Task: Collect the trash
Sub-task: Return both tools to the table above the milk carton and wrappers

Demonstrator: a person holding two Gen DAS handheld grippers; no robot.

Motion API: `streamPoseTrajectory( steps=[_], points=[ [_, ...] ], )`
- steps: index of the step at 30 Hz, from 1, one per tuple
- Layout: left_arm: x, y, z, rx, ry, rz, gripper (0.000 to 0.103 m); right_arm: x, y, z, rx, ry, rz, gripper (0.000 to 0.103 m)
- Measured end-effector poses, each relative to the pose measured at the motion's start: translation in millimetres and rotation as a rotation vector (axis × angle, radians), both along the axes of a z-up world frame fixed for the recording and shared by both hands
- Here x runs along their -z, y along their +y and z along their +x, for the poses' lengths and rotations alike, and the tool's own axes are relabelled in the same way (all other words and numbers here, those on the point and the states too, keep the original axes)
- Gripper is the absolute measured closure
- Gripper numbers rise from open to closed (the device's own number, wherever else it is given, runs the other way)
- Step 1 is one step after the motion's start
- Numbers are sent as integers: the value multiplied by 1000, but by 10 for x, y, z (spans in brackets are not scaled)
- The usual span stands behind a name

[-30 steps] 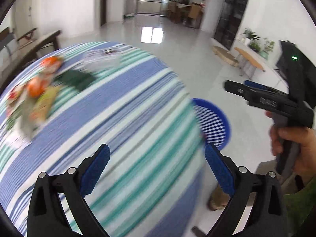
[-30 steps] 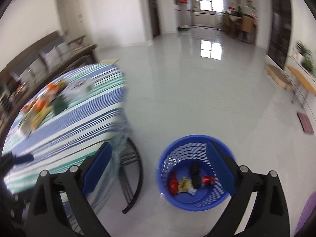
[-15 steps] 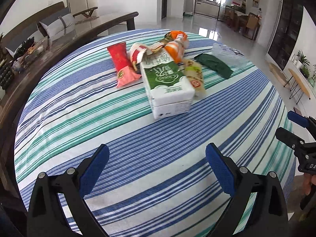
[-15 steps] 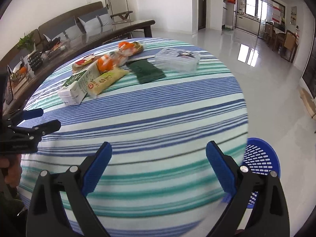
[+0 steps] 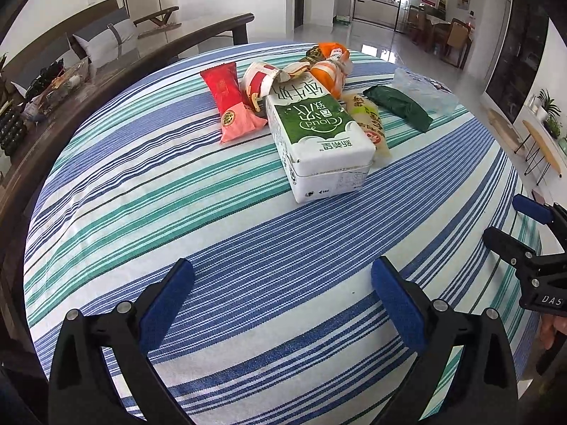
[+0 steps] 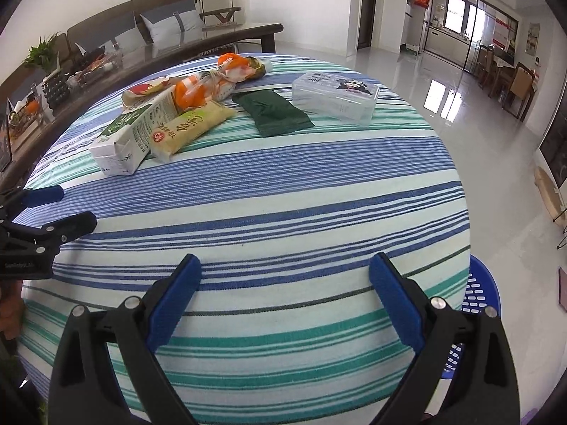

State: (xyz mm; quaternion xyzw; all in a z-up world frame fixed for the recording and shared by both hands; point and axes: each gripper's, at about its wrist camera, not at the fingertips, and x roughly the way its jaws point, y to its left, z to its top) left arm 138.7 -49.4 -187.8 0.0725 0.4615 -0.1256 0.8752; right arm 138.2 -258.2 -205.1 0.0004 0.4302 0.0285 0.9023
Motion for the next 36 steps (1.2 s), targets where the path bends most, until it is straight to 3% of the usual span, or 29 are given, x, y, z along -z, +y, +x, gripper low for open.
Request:
streamPoseTrajectory(
  steps=[14, 21, 26, 30, 33, 36],
  points=[
    [2, -2, 5, 0, 1, -3, 4, 13, -5, 23, 1, -10, 3, 7],
    [-227, -146, 94, 85, -29, -80, 5, 22, 1, 33, 5, -12, -4, 7],
    [-347, -340, 375, 76, -86, -18, 5, 22, 1, 30, 5, -12, -3, 7],
    [-274, -420, 529, 76, -64, 7, 19, 22, 1, 30, 5, -12, -3, 7],
    [-226, -463, 558, 96, -56, 20, 44, 23, 1, 31, 4, -12, -3, 7],
    [-236, -441, 520, 100, -63, 8, 48, 24, 0, 35, 4, -12, -3, 7]
  ],
)
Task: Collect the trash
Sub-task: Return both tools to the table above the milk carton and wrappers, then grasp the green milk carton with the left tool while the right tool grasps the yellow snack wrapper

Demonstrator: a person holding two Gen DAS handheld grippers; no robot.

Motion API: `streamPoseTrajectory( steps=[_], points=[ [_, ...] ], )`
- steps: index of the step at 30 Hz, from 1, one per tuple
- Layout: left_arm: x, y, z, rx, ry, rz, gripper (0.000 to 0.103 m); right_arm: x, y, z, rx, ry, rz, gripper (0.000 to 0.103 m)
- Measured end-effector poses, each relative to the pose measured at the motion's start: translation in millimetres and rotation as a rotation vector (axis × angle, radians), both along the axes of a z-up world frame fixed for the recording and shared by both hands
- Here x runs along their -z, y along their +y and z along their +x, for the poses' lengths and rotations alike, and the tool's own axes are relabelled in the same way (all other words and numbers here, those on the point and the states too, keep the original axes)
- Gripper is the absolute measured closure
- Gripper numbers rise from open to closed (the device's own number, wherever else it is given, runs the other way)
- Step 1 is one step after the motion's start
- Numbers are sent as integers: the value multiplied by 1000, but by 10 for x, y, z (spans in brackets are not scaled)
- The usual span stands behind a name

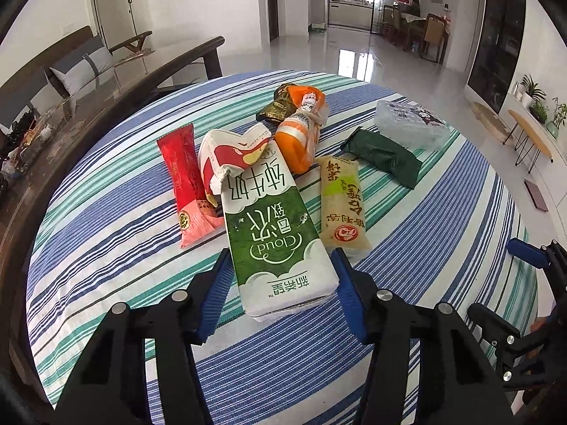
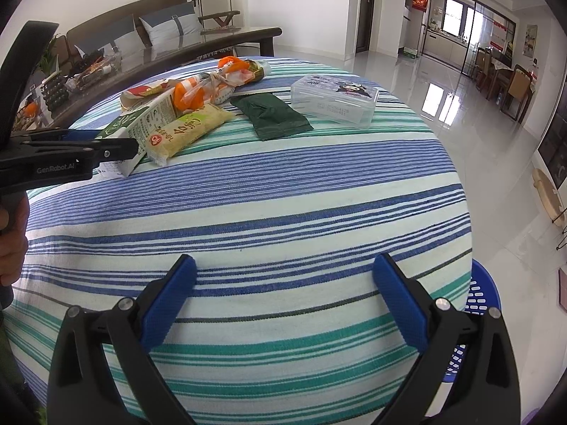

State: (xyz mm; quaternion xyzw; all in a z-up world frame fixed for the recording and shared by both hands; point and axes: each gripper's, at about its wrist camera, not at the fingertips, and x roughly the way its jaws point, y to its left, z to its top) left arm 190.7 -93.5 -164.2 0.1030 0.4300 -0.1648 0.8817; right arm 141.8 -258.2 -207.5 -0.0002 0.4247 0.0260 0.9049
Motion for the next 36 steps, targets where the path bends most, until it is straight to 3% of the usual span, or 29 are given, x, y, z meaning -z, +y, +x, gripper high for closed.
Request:
streamPoseTrajectory(
  steps=[13, 14, 17, 19, 21, 23, 25, 26, 30, 34, 36],
  points=[
    [-222, 434, -885, -1, -13, -66, 51, -19, 4, 51, -9, 36, -2, 6],
    [-222, 443, -899, -1, -18, -61, 50, -29, 7, 76, -10, 52, -1, 6],
    [-217, 429, -854, 5, -38, -32, 33, -93, 52, 203, -21, 77, 30, 6],
    [-202, 392, -791, 19, -43, -22, 32, -149, 95, 315, -24, 89, 95, 7],
    [-166, 348, -731, 24, -51, 8, 32, -202, 153, 473, -24, 97, 162, 11],
    [-126, 314, -690, 20, -67, 47, 34, -230, 242, 667, -16, 108, 200, 22],
    [-97, 340, -677, 17, -59, 51, 49, -239, 332, 860, -2, 118, 228, 34],
    [-84, 373, -677, 13, -48, 40, 54, -236, 379, 961, 6, 124, 248, 35],
    [-82, 475, -716, -21, -43, 19, 54, -211, 612, 1245, 17, 134, 267, 39],
    [-91, 524, -747, -42, -37, 3, 54, -158, 776, 1375, 32, 153, 194, 43],
    [-93, 519, -759, -44, -39, 2, 54, -165, 795, 1382, 15, 156, 168, 66]
  ],
)
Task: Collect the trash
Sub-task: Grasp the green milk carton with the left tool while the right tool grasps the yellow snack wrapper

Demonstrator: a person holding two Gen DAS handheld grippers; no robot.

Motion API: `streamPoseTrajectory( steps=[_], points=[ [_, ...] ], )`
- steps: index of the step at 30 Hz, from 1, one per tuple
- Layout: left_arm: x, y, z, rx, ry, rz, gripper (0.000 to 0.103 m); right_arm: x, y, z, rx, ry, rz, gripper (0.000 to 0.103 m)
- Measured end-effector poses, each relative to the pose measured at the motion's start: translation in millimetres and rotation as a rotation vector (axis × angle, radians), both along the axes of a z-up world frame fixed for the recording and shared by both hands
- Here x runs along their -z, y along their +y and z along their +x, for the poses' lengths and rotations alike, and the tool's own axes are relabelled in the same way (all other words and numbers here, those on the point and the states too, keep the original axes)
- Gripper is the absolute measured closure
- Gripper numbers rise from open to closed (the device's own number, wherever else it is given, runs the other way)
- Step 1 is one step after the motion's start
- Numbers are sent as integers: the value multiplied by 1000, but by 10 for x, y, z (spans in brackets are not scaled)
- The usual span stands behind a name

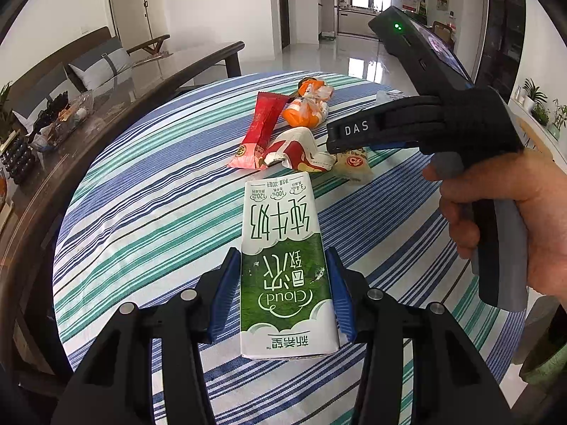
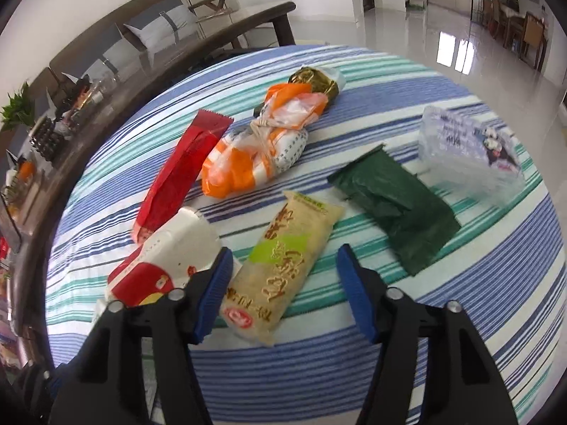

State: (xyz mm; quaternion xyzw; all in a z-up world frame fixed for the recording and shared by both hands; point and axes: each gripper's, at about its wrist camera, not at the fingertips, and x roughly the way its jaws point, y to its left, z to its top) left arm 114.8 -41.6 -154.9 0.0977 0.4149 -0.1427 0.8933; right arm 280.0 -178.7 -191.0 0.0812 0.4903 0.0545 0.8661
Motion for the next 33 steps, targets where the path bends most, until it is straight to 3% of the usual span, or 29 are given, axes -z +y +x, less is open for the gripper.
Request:
streamPoseTrajectory(
  steps=[2, 3, 9, 16, 20, 22, 26, 29, 33],
  points=[
    [-7, 3, -5, 0, 5, -15, 54, -30, -21, -73, -27, -7, -21, 80],
    [-14, 17, -3, 1, 10, -27, 54, -54, -29, -133, -46, -13, -40, 82],
    [-67, 306, 106, -15, 81, -189, 54, -140, -218, -678, -203, -13, -60, 83],
    [-26, 923, 299, -89, 176, -422, 53, -98, -650, -1037, -179, -7, -1, 83],
    [-39, 1067, 334, -127, 171, -405, 51, -57, -871, -1127, -132, -5, 16, 82],
    [-47, 1109, 333, -137, 169, -398, 48, -78, -950, -1166, -104, -14, 21, 73],
    [-126, 1079, 251, -113, 136, -374, 26, -142, -988, -1222, -82, -37, 34, 46],
    [-166, 967, 201, -74, 113, -350, 9, -129, -950, -1226, -67, -31, 27, 37],
    [-104, 783, 186, -34, 109, -276, 8, -71, -843, -1162, -55, -10, 28, 36]
  ],
)
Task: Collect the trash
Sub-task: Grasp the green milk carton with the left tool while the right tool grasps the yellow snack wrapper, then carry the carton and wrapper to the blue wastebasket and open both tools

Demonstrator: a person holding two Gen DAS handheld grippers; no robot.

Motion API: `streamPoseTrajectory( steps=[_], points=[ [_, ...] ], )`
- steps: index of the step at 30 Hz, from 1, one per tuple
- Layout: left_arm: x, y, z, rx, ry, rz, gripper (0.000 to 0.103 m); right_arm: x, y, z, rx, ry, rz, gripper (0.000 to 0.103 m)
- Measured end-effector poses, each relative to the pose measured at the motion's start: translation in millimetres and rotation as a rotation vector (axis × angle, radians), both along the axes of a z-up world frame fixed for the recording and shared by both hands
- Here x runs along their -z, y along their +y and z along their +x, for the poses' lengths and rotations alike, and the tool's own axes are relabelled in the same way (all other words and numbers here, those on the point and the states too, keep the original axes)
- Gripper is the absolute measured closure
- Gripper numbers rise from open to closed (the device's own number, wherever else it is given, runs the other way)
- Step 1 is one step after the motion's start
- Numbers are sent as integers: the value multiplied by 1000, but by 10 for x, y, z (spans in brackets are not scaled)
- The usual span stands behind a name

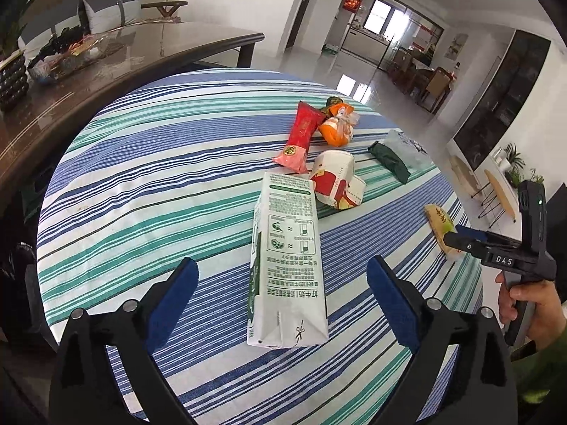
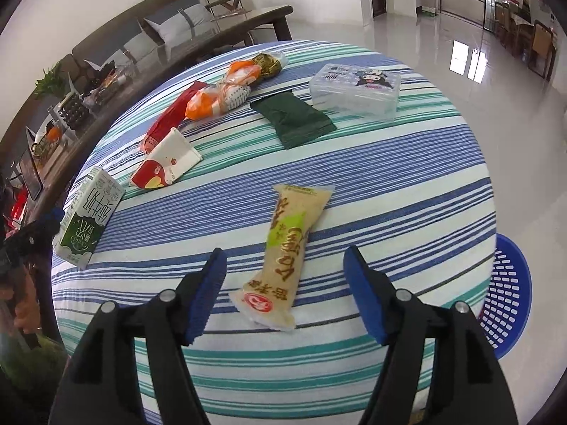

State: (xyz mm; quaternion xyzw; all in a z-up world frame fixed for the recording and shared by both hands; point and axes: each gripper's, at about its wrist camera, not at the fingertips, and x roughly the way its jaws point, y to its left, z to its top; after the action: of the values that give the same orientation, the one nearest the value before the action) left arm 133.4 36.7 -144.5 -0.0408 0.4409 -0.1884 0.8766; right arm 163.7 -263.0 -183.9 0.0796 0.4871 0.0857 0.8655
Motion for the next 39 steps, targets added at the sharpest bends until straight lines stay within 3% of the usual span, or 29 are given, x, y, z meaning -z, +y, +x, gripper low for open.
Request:
streamPoseTrajectory(
  steps=[4, 7, 9, 11, 12, 14, 23, 39],
  points=[
    [103, -209, 91, 21, -19, 133, 8, 5, 126, 99, 6, 18, -69, 36],
    [111, -264, 129, 23, -33, 182, 9, 6, 132, 141, 25, 29, -98, 36],
    [102, -300, 137, 25, -42, 213, 17, 17, 113, 158, 37, 36, -102, 37],
    [108, -325, 145, 25, -44, 239, 28, 45, 106, 176, 32, 51, -99, 47],
    [115, -333, 150, 26, -42, 249, 42, 61, 106, 180, 26, 56, -98, 53],
    [138, -343, 151, 33, -31, 256, 62, 40, 105, 164, 24, 46, -104, 82],
    [-88, -404, -32, 22, -81, 195, 64, -191, 68, -45, -18, -33, -48, 84],
    [-415, -1364, -165, 129, -199, 215, 64, -411, -223, -289, -7, -104, -3, 84]
  ],
)
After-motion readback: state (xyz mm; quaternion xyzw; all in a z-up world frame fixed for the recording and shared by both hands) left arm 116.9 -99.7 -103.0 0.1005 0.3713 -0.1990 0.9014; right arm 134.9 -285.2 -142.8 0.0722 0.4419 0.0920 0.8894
